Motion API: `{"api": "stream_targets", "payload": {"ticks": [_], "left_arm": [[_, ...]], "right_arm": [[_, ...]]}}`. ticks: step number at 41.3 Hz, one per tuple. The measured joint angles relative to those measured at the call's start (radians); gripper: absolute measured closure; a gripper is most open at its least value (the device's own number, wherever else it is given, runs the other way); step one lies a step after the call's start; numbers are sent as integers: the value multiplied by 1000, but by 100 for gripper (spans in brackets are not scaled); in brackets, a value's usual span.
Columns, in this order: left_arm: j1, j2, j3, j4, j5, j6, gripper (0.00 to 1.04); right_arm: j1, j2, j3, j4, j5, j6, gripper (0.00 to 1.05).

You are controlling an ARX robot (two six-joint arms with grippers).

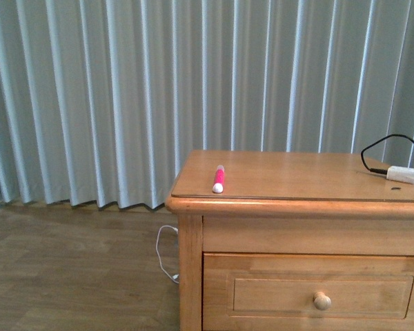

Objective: Place pink marker in drawer with both arms

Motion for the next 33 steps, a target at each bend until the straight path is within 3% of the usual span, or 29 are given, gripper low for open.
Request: {"api": "stream_targets", "payload": {"ticks": [15,23,33], "left_arm": [[0,0,0,0,0,0,6],[0,0,0,0,0,0,6],[0,0,0,0,0,0,6]], "right_arm": [[127,922,230,682,143,56,9],[219,1314,428,825,207,74,9],[256,1612,608,925,290,60,9]]}}
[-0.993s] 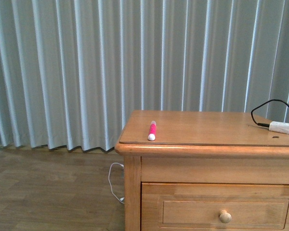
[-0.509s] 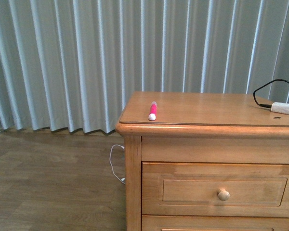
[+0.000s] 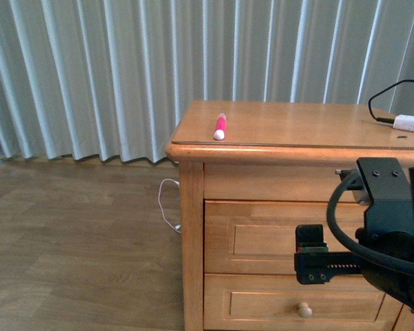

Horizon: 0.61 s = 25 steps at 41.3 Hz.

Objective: Place pink marker in drawer with both arms

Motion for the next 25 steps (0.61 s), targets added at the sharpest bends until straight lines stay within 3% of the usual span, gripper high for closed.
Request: {"api": "stream_targets", "payload": {"ticks": [25], "left_arm": [[0,0,0,0,0,0,6]], "right_arm": [[-39,313,324,-42,11,-45,9]]}}
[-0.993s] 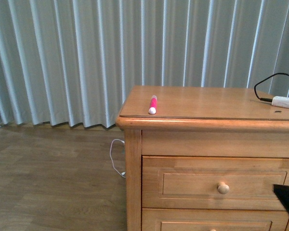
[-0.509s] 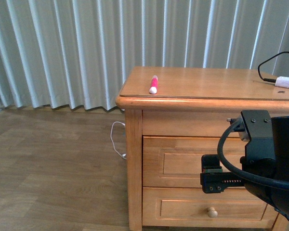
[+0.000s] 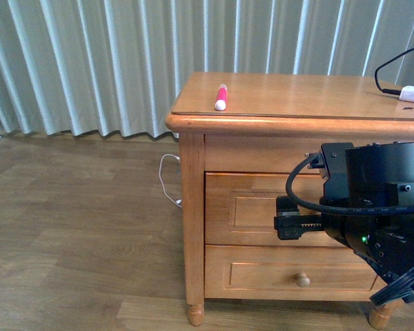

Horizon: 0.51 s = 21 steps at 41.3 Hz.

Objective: Place pink marker in drawer with both arms

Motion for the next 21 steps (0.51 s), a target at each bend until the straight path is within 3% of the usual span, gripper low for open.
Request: {"api": "stream_targets", "payload": {"ticks": [21], "left_arm": [[0,0,0,0,0,0,6]], "right_arm": [[-33,58,40,-14,6,2,9]]}}
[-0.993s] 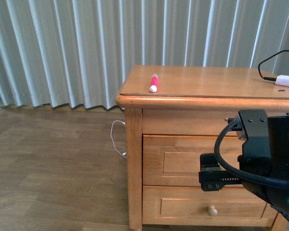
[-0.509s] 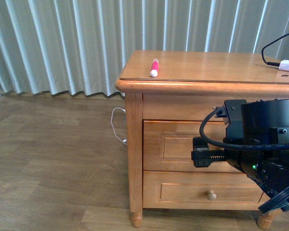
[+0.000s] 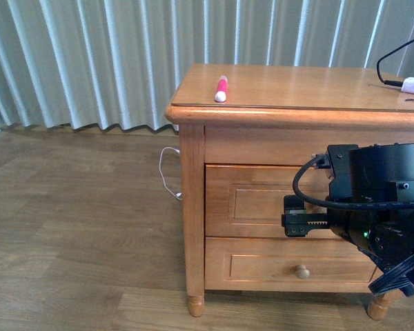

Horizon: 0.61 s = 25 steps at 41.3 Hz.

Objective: Place pink marker in drawer with both arms

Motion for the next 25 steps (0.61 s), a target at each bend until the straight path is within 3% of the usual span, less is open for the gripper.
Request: {"api": "stream_targets", "payload": {"ticks": [6,20,25], "left_arm": [[0,0,0,0,0,0,6],[0,0,0,0,0,0,6],[0,0,0,0,0,0,6]], "right_arm": [[0,3,2,-2,2,1,13],[2,14,10,-6,-2,3,75],[5,15,10,-9,2,8,80]]}}
